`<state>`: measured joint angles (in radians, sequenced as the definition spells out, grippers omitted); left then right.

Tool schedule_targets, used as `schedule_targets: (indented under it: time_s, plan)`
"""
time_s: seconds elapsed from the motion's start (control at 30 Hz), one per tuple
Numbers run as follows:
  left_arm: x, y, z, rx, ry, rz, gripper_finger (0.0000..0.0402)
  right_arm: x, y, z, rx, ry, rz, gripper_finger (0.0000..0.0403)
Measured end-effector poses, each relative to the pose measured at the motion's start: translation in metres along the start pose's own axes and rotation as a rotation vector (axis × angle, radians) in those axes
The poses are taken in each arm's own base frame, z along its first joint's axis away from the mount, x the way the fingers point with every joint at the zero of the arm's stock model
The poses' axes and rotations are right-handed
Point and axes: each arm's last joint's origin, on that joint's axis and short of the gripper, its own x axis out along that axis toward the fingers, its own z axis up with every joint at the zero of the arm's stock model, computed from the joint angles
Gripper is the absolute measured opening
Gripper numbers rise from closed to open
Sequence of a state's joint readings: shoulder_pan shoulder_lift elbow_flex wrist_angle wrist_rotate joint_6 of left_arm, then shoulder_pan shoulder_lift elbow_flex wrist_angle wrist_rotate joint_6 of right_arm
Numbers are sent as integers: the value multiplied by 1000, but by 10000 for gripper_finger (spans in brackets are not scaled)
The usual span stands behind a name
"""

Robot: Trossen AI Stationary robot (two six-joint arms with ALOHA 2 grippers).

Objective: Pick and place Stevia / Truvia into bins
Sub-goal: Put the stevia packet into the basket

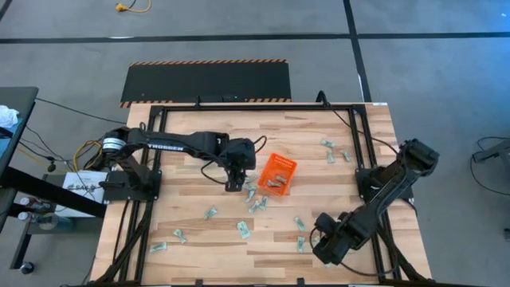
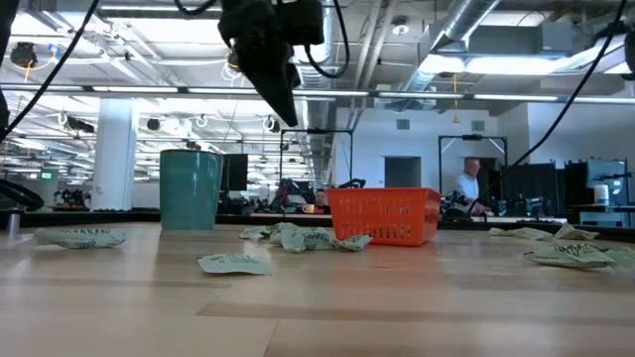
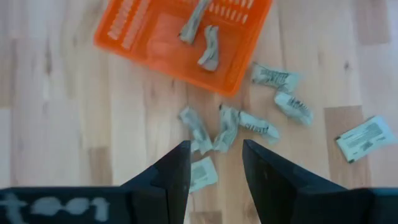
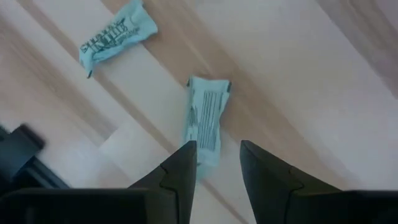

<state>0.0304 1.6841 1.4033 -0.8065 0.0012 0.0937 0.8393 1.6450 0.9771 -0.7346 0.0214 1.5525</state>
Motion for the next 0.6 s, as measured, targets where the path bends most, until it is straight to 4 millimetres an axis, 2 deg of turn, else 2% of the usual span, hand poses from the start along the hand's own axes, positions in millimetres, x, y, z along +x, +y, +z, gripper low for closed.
schedule_targets:
  time_s: [0.3,0.6]
  plan:
    - [0,-33,-4,62,63,80,134,8,6,6,-56,-32,-50,116]
    - [-1,-51,-5,56,60,112,134,15,6,5,-76,-25,-77,116]
